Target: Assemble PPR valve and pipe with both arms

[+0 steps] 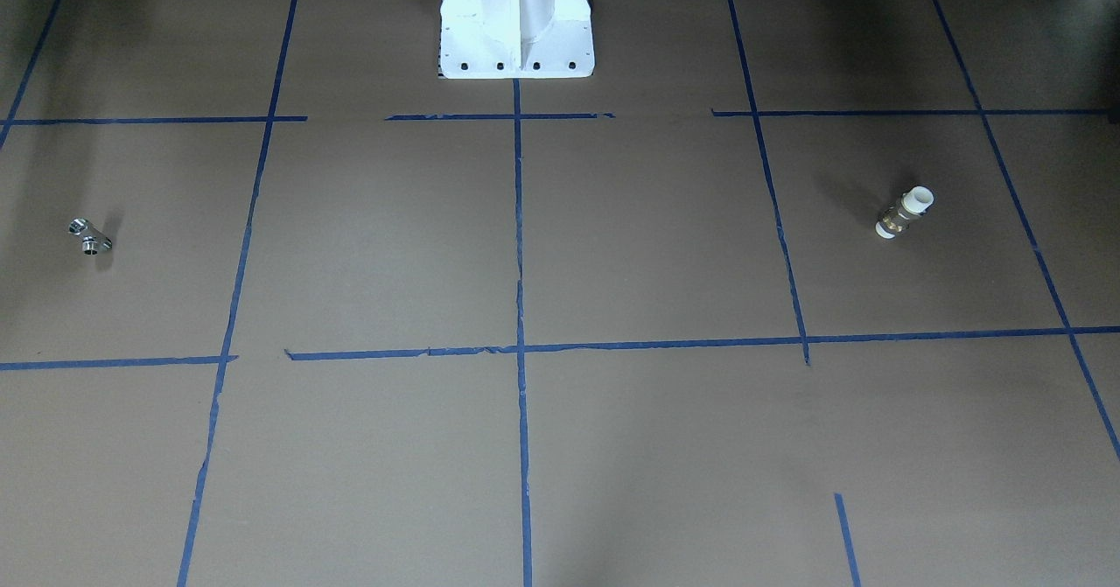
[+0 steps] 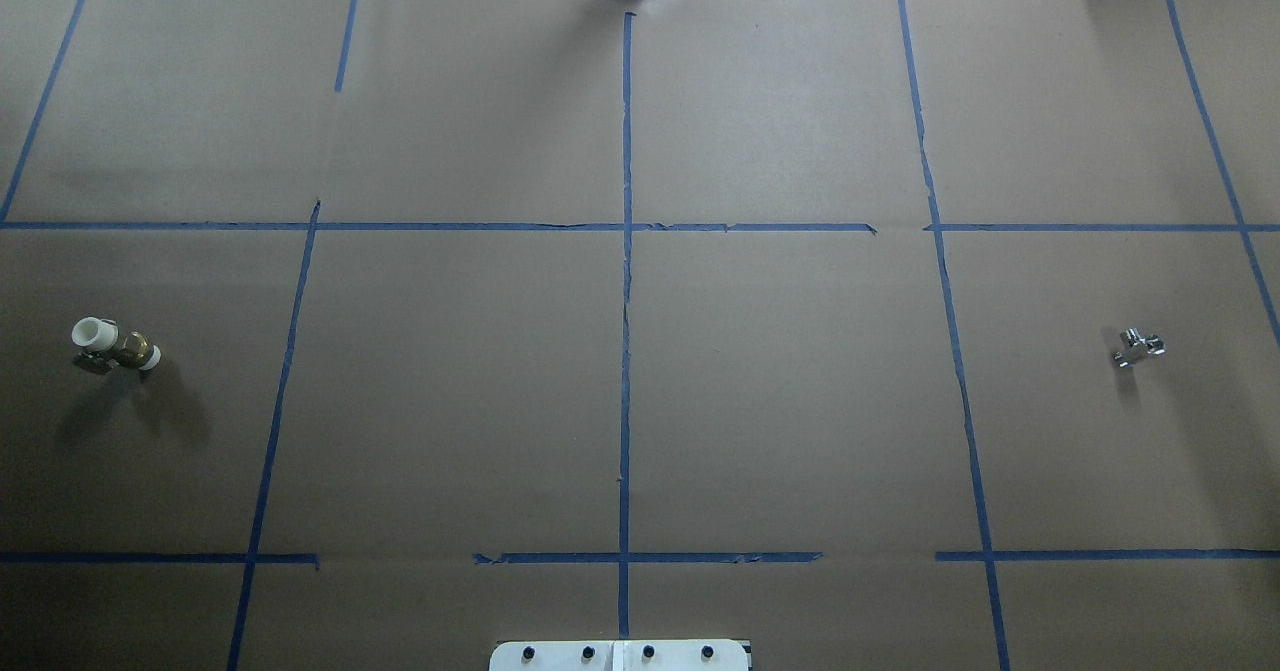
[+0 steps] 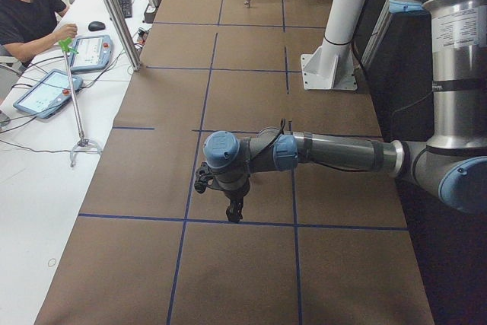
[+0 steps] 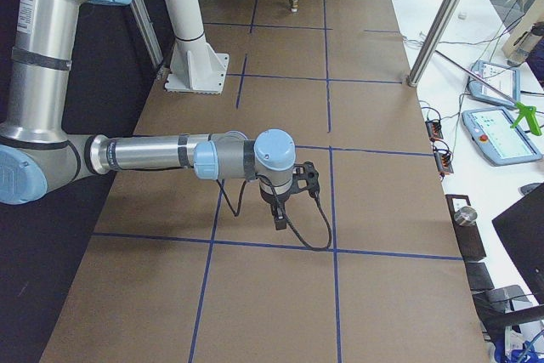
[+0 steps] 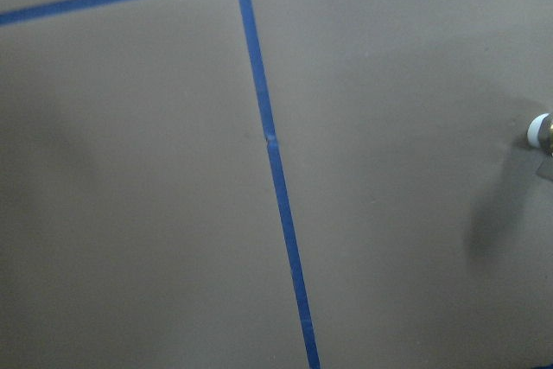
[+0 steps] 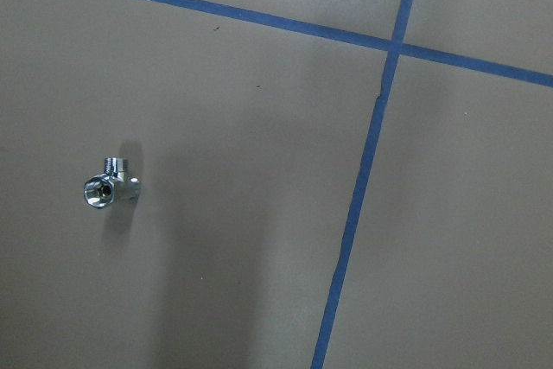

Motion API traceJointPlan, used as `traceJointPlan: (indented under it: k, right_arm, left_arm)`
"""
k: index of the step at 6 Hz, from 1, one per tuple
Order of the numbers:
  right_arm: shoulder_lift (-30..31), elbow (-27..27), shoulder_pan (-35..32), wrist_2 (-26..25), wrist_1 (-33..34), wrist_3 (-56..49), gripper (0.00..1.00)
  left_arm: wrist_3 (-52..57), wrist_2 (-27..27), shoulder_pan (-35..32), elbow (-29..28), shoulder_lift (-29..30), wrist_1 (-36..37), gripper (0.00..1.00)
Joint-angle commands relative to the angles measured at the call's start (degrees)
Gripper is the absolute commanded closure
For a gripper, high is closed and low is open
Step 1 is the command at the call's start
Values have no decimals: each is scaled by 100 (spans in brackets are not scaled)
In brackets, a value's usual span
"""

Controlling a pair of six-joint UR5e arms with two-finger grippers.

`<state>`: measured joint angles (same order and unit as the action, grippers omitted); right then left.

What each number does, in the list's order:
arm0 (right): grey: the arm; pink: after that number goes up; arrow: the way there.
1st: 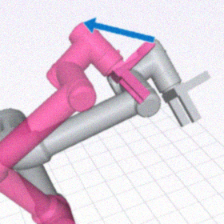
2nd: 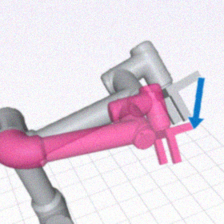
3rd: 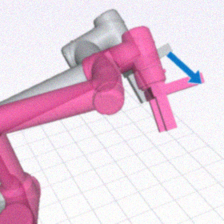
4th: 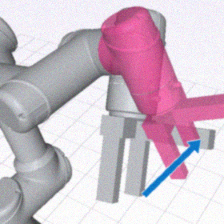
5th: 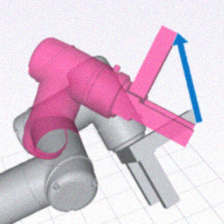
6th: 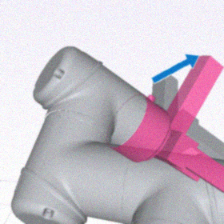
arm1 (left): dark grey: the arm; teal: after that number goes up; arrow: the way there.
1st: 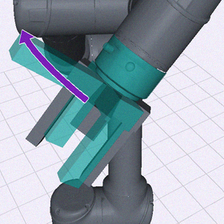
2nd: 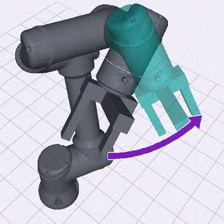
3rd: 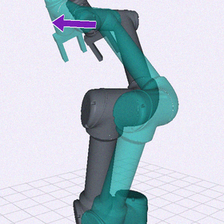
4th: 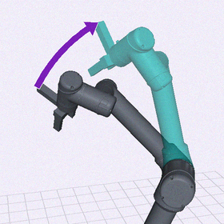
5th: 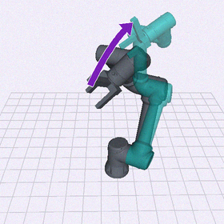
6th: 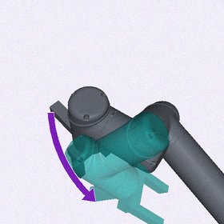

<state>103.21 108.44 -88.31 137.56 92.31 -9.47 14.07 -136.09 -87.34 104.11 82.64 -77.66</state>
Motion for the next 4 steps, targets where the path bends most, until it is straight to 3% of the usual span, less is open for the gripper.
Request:
traceJointPlan:
  k: [1,4]
  right_arm:
    - [6,-42,15,-18,112,-19,0]
    - [41,-77,24,-1,94,-11,0]
  left_arm:
    - [-9,56,41,100,50,-116,0]
    - [-18,4,50,136,-20,-170,0]
